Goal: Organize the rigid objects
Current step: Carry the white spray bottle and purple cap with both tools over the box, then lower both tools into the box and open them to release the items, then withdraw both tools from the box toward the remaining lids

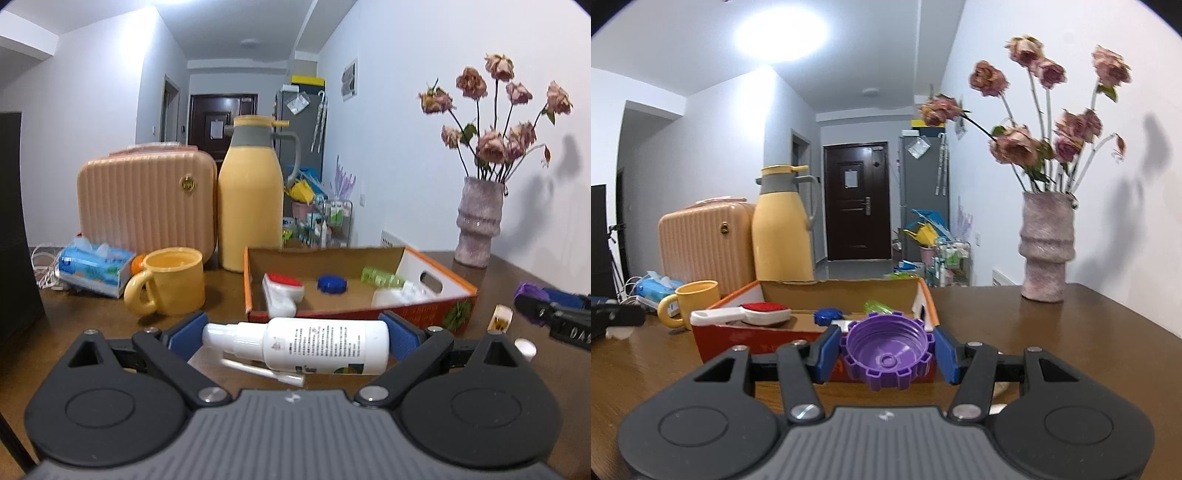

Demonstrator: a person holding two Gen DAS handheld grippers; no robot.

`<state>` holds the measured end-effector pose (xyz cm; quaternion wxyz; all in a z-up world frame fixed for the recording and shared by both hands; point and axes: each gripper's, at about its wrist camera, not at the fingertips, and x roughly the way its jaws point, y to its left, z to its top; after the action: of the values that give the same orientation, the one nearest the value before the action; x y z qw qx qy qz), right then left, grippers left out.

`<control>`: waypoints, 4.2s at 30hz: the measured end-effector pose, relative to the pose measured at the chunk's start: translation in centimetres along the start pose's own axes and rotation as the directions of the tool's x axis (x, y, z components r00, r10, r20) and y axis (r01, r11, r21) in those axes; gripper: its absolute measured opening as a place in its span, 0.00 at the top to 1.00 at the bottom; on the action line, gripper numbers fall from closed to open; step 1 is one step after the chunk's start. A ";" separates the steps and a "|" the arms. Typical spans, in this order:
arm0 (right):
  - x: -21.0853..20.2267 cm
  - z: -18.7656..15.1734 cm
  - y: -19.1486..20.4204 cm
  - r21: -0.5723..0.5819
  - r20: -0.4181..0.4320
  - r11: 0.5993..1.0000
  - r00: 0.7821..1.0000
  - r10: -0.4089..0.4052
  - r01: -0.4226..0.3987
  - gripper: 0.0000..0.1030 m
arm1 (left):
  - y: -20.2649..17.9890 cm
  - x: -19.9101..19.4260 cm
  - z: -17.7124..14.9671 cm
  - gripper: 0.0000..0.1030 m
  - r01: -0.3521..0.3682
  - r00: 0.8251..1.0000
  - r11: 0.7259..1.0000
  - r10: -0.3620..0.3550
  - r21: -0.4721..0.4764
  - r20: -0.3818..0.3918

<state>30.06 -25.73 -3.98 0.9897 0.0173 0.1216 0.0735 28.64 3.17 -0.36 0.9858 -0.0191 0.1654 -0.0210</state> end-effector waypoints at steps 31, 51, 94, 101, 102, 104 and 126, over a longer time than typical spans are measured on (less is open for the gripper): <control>10.9 4.9 3.4 0.013 -0.008 0.998 0.998 0.059 -0.059 0.48 | -2.1 9.7 5.7 0.04 -0.107 0.993 0.991 0.110 -0.076 0.031; 18.4 5.5 4.6 -0.028 -0.098 1.000 0.995 0.000 -0.003 0.48 | -3.6 17.5 6.8 0.04 -0.136 0.990 0.989 0.133 -0.055 -0.054; 22.6 4.1 3.6 -0.032 -0.248 0.998 0.966 -0.067 0.061 0.00 | -2.2 20.6 6.5 0.00 -0.172 0.976 0.982 0.160 -0.072 -0.150; 21.6 4.6 3.6 -0.022 -0.233 0.997 0.970 -0.071 0.068 0.00 | -2.0 18.9 6.9 0.00 -0.165 0.982 0.981 0.153 -0.101 -0.114; 21.5 4.7 3.6 -0.019 -0.230 0.998 0.971 -0.070 0.067 0.00 | -2.0 18.5 6.9 0.00 -0.160 0.983 0.982 0.149 -0.105 -0.106; 21.0 4.9 3.5 -0.015 -0.224 0.998 0.972 -0.068 0.066 0.00 | -2.0 17.7 6.8 0.00 -0.153 0.986 0.983 0.144 -0.104 -0.089; 12.9 4.5 3.6 -0.049 -0.104 0.998 0.993 -0.055 0.050 0.00 | 0.5 9.2 4.4 0.00 -0.170 0.985 0.981 0.171 -0.091 0.007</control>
<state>43.06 -20.30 -2.50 0.9837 -0.0126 0.1722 0.0512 38.81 3.37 0.79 0.9833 -0.0494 0.1601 0.0713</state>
